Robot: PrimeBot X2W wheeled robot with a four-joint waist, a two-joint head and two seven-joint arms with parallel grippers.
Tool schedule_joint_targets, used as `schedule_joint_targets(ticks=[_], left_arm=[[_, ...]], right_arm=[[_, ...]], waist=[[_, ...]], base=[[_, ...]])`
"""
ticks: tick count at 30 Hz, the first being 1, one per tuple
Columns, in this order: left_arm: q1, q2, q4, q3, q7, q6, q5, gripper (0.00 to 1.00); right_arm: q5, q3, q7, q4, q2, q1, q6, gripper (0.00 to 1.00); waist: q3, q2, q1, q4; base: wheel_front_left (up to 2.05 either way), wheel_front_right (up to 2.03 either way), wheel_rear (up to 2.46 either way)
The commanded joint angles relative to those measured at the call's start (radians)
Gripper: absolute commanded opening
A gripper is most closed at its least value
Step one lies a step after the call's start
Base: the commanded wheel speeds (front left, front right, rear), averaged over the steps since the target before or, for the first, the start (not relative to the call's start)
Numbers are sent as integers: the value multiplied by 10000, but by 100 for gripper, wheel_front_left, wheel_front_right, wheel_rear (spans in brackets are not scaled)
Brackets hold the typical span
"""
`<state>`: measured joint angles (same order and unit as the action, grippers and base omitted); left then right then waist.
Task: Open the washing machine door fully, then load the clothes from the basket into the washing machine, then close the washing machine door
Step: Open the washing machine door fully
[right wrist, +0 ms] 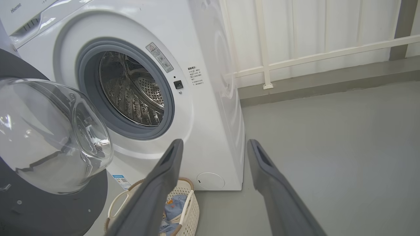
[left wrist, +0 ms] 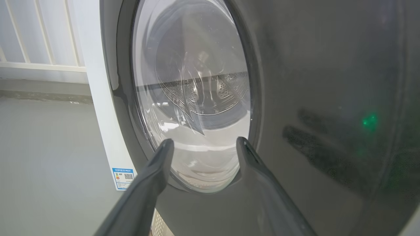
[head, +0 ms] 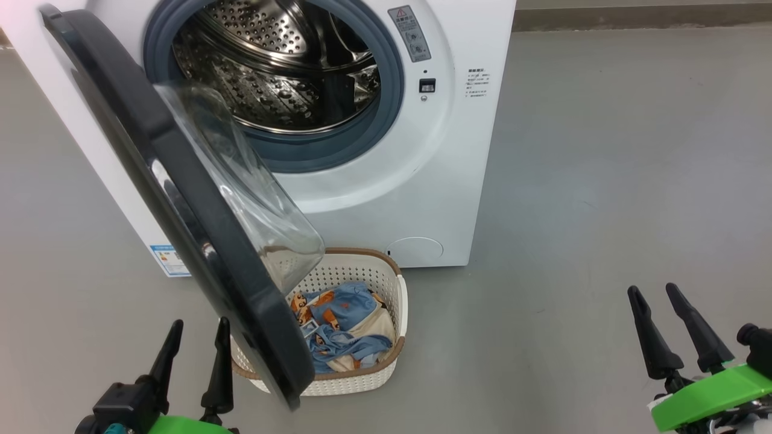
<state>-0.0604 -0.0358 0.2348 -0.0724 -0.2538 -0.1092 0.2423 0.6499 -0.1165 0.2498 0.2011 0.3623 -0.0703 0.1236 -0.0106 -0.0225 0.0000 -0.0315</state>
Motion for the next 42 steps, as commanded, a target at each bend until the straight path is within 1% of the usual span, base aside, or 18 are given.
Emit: schedule_joint_targets(ticks=[1, 9, 27, 28, 29, 30, 32, 33, 34, 35, 39, 42], left_arm=[[-164, -145, -231, 278, -80, 43, 61, 100], [-310, -145, -231, 261, -80, 29, 57, 100], [-471, -145, -221, 446, -80, -54, -5, 100], [-479, -145, -215, 444, -80, -57, 6, 91], [-487, -145, -211, 445, -80, -58, 20, 77], [-495, -145, -212, 453, -80, -59, 51, 50], [-505, -145, -218, 458, -80, -53, 88, 24], [-511, -145, -232, 460, -80, -49, 103, 3], [-511, -145, -232, 460, -80, -49, 103, 3], [-517, -145, -256, 463, -80, -46, 119, 0], [-526, -145, -405, 497, -80, -5, 181, 0], [-569, -145, -876, 664, -80, 99, 347, 0]], right_arm=[[-143, -100, 118, -239, 122, 79, 71, 100], [-400, 88, 119, -403, -13, 98, 71, 100], [-329, 170, 120, -432, -132, 120, 71, 100], [-310, 173, 120, -430, -136, 117, 71, 100], [-297, 176, 120, -431, -136, 114, 71, 100], [-286, 180, 120, -434, -137, 111, 71, 100], [-272, 185, 120, -438, -143, 110, 71, 100], [-272, 187, 120, -440, -150, 113, 71, 100], [-272, 187, 120, -440, -150, 113, 71, 100], [-274, 187, 120, -441, -158, 118, 71, 100], [-274, 190, 120, -446, -184, 142, 71, 100], [-265, 190, 120, -449, -186, 153, 71, 100]], waist=[[-8, 0, 0, -13], [-49, 0, 0, -88], [-38, 0, 0, -138], [-40, 0, 0, -141], [-44, 0, 0, -143], [-46, 0, 0, -147], [-46, 0, 0, -156], [-45, 0, 0, -164], [-45, 0, 0, -164], [-44, 0, 0, -173], [-35, 0, 0, -209], [-28, 0, 0, -234]], base=[[0, 0, 0], [0, 0, 0], [0, 0, 0], [0, 0, 0], [0, 0, 0], [0, 0, 0], [0, 0, 0], [0, 0, 0], [0, 0, 0], [0, 0, 0], [0, 0, 0], [0, 0, 0]])
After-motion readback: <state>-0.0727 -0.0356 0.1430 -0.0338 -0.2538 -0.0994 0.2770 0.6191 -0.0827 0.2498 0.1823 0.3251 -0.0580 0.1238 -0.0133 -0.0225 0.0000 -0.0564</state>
